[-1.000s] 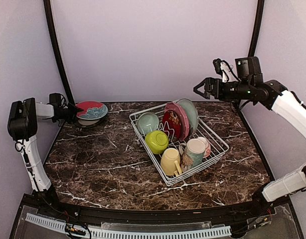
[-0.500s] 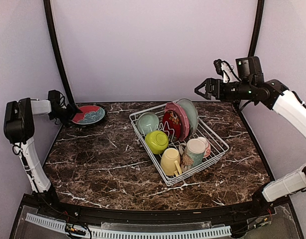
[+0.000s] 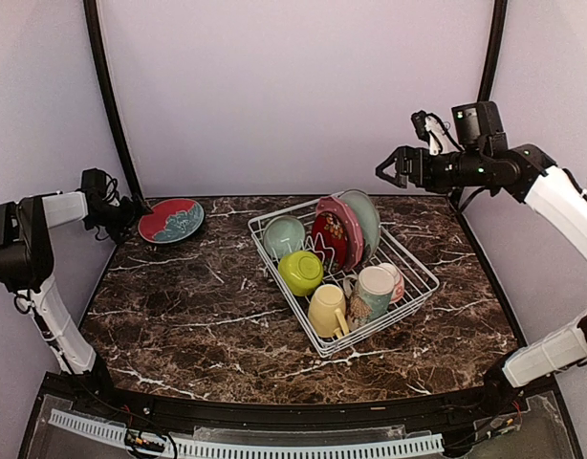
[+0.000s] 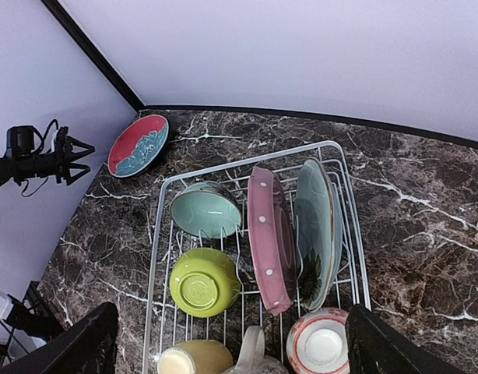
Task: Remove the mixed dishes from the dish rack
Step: Place the plate on the plate, then grab the plate from the dish rack.
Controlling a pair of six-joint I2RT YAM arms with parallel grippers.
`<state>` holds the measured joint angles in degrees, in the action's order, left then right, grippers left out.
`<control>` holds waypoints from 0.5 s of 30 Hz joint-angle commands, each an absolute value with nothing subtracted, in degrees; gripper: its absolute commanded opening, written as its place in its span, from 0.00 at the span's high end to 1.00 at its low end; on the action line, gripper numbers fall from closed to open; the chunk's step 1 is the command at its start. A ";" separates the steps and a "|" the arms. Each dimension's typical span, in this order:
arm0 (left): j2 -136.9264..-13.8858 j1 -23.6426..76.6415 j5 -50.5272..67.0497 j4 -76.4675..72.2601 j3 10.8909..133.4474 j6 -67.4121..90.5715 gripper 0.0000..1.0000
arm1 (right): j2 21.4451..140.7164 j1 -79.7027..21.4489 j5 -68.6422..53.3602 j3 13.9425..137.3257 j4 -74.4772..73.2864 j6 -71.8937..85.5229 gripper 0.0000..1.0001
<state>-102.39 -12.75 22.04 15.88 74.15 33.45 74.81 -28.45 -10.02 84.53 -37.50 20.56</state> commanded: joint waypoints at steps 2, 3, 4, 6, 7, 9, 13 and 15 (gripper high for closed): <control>-91.88 -10.84 28.71 14.59 67.33 31.57 0.03 | 77.14 -28.30 -8.20 87.03 -40.47 20.12 0.01; -89.44 -9.04 28.68 14.55 65.44 31.12 0.03 | 77.55 -28.47 -9.18 87.35 -40.84 19.43 0.01; -88.09 -7.86 28.00 14.51 64.53 30.19 0.03 | 77.97 -28.74 -9.76 87.52 -41.11 18.82 0.01; -84.32 -3.53 27.21 14.29 61.72 29.06 0.02 | 79.02 -29.23 -10.04 87.73 -41.69 17.80 0.01; -81.99 -0.09 26.92 14.27 59.99 28.77 0.02 | 79.84 -29.27 -10.08 88.27 -42.42 17.35 0.01; -78.50 4.67 25.83 14.06 57.56 28.45 0.02 | 82.09 -30.00 -9.54 90.04 -44.62 16.55 0.01; -71.49 9.62 27.35 12.93 52.66 30.38 0.02 | 87.83 -33.50 -2.09 95.59 -50.68 16.15 0.01; -67.98 9.96 29.75 12.11 50.49 31.31 0.02 | 90.49 -35.58 3.56 98.67 -54.50 16.52 0.01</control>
<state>-73.38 9.65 27.09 13.32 54.22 30.39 86.48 -32.03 -5.93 93.45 -46.92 17.41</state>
